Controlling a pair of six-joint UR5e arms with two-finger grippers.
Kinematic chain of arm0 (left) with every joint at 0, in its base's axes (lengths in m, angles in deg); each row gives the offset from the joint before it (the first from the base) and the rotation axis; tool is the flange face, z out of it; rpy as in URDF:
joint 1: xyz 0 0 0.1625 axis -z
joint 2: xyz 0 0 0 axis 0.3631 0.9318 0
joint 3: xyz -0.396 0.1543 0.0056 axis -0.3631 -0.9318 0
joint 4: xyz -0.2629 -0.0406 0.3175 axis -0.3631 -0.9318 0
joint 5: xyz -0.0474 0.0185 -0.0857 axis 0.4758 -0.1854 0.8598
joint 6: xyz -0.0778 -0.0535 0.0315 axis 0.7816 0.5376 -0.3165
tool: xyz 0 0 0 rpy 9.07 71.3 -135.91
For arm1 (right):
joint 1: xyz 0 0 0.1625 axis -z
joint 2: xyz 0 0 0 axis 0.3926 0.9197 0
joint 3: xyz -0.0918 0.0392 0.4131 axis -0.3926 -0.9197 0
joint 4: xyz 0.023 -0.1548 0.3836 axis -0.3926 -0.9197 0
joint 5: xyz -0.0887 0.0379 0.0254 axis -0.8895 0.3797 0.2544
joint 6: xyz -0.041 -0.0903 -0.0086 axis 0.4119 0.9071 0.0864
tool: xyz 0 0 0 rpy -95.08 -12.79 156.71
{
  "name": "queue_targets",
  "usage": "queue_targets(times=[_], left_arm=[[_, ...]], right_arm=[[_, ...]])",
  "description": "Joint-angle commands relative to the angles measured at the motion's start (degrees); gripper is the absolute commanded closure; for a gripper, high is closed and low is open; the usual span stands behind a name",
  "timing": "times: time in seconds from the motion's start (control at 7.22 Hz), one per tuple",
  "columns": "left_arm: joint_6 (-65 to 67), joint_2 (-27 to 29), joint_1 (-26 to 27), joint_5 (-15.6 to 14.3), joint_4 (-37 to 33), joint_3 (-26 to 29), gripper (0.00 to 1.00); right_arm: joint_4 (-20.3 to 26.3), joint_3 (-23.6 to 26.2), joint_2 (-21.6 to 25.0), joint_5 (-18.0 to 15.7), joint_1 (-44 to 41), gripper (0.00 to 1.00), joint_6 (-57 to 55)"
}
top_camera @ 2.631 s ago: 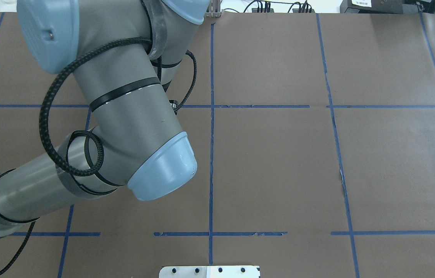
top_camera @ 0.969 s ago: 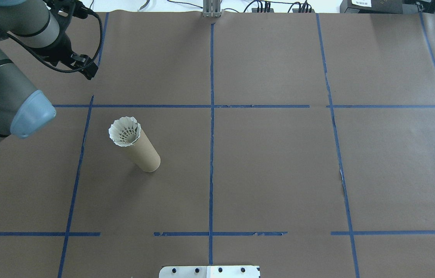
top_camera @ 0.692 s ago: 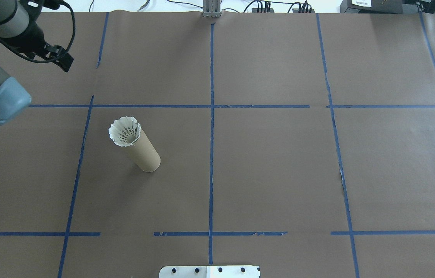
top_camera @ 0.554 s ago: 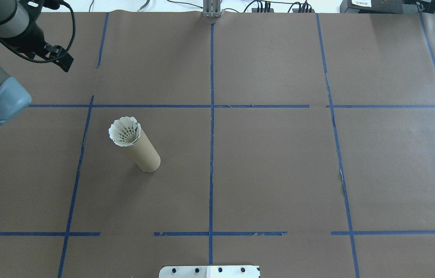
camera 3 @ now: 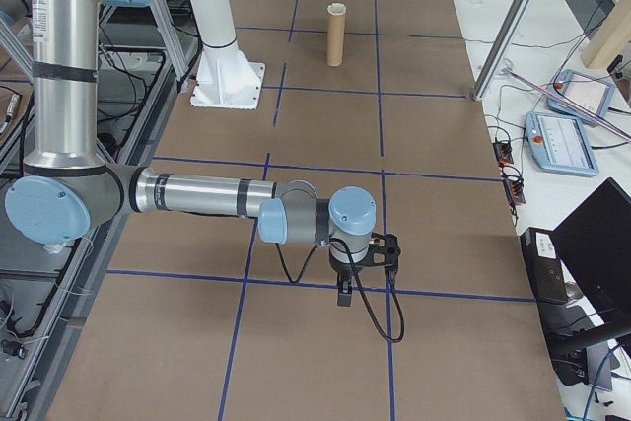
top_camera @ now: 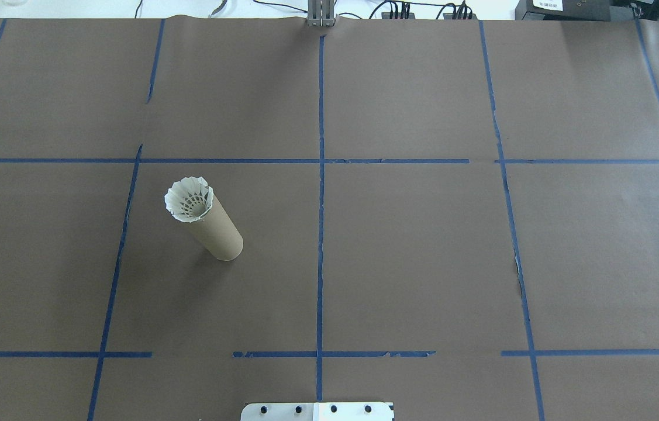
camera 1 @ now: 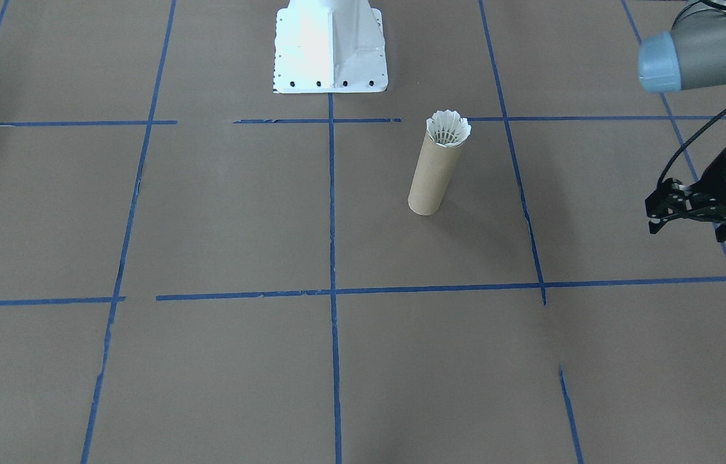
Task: Collect badminton balls into bucket
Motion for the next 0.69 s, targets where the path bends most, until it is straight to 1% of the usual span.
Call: queue_targets(times=[0.0, 0.14, 0.28, 0.42, 0.55], left_arm=[[-3.65, -5.44, 5.40, 0.88, -1.54, 0.07, 0.00], [-5.05, -7.90, 6.91, 0.96, -3.47, 0.85, 0.00], [-8.11, -9.23, 8.31, 1.83, -4.28, 3.29, 0.00], [-12.31, -9.50, 9.72, 2.63, -4.28, 5.75, 0.00], [-13.75, -9.50, 11.56, 2.63, -4.29, 7.95, 0.00]], right_arm=[[0.00, 0.00, 0.00, 0.00, 0.00, 0.00, 0.00], [0.00, 0.00, 0.00, 0.00, 0.00, 0.00, 0.00], [0.00, 0.00, 0.00, -0.09, 0.00, 0.00, 0.00], [0.00, 0.00, 0.00, 0.00, 0.00, 0.00, 0.00], [0.00, 0.00, 0.00, -0.09, 0.00, 0.00, 0.00]])
